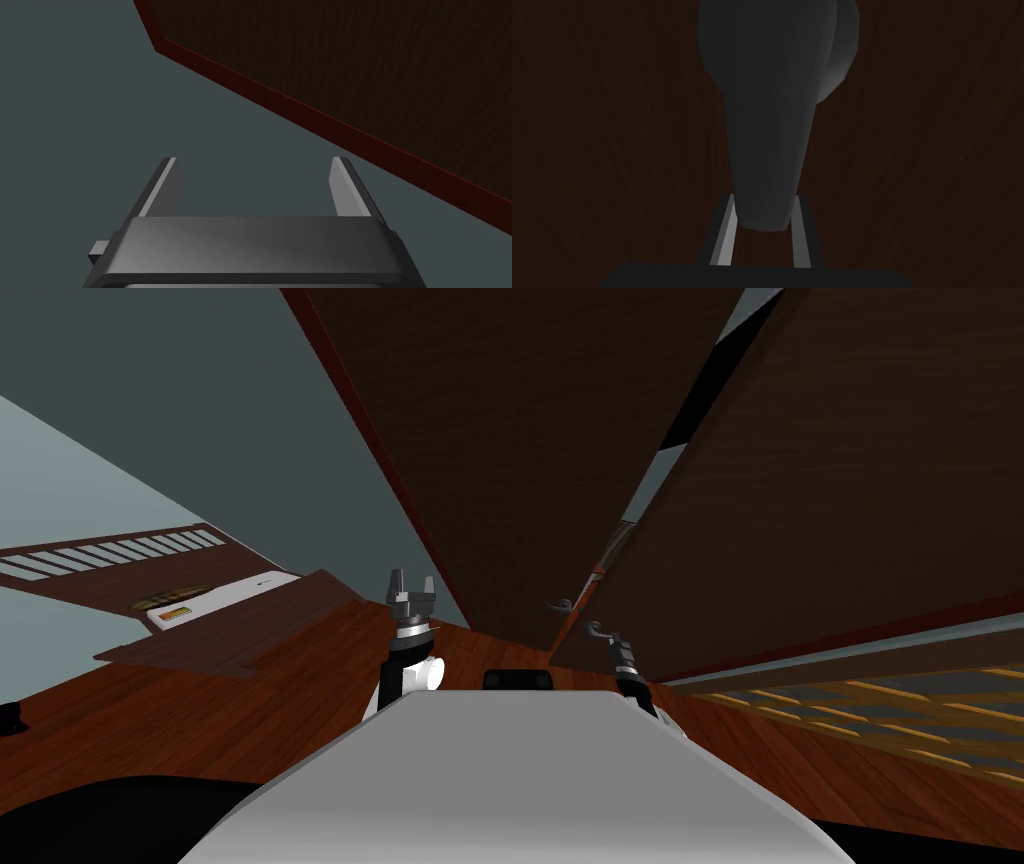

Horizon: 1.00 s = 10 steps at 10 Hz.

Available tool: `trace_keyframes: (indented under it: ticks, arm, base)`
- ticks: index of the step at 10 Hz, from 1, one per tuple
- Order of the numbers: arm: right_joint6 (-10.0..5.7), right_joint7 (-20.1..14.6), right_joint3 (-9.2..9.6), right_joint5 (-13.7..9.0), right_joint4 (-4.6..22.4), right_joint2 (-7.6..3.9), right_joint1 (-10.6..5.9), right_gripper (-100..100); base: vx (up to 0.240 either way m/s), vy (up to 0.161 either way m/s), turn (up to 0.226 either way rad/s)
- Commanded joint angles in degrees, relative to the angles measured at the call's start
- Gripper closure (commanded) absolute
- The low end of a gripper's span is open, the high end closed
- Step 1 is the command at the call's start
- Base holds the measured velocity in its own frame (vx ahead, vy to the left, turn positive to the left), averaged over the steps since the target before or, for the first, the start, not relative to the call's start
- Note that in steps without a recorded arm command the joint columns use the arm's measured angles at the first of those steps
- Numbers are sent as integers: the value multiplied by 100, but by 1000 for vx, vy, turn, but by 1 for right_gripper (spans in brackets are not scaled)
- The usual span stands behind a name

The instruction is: Pull the door open

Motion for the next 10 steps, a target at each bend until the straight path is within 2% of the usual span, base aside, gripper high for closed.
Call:
trace_keyframes:
  ticks: [1, 3, 7, 8, 9, 10]
  arm:
    - [-143, -136, 48, 26, 21, -127, 95, 100]
    - [-302, -274, 198, 98, -3, -171, 145, 100]
    - [-527, -463, 450, 218, -56, -193, 170, 100]
    - [-434, -429, 339, 165, -92, -251, 218, 100]
    - [-624, -525, 423, 215, -68, -302, 329, 100]
    - [-674, -547, 444, 227, -61, -314, 356, 100]
  base:
    - [-134, 17, 225]
    - [-179, -14, 211]
    - [-139, -47, 131]
    - [-57, -28, 19]
    - [-116, -25, 176]
    - [-202, -42, 158]
